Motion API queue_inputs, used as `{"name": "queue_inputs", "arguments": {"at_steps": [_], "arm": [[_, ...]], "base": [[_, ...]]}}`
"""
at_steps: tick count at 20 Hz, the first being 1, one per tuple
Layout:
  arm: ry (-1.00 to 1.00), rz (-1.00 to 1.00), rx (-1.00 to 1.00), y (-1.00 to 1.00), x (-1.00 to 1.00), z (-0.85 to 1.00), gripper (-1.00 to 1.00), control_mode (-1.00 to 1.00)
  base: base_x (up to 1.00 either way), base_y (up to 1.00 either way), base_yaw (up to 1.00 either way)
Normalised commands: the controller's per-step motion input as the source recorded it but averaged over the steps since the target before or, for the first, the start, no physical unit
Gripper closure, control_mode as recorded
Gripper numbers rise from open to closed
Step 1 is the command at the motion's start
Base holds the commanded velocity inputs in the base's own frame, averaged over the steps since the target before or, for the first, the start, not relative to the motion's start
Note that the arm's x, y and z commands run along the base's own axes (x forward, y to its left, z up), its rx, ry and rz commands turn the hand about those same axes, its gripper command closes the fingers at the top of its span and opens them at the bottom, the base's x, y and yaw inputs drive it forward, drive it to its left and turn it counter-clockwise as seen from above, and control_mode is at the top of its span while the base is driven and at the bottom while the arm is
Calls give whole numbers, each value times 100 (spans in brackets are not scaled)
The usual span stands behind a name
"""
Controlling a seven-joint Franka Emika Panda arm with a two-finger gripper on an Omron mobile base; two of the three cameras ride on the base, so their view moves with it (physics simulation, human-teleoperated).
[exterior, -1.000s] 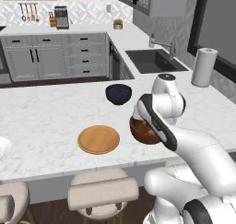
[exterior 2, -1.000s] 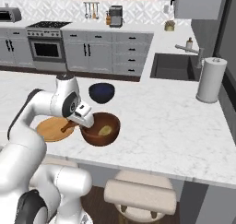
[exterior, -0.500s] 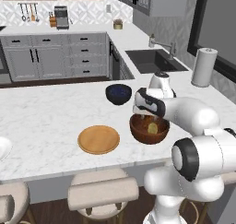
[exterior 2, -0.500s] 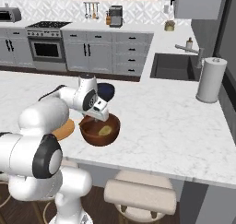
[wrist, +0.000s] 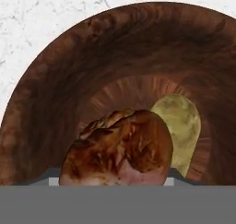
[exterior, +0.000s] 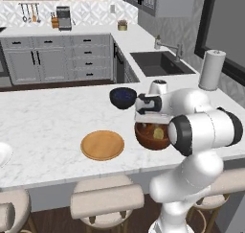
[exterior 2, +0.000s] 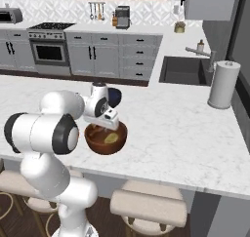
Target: Pick the chicken drumstick and potato from their plates and place them in the bowl. Then put the bowl in the fridge.
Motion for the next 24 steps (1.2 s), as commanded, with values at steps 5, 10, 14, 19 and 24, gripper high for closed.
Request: {"name": "queue_inputs", "arguments": {"at_steps": [5,10,14,19,24], "arm": [[2,1,0,0,23,-37,-100,-100],[1,1,0,0,15,-19,-100,-100],[-1,0,0,0,-5,1,-100,-100],[-9,-1,0,-7,-64,38,-100,-100],[-2,-16,1,-21,-84,36,-100,-100]], "base": [[0,0,0],[0,0,0],[0,0,0],[0,0,0],[0,0,0]]}}
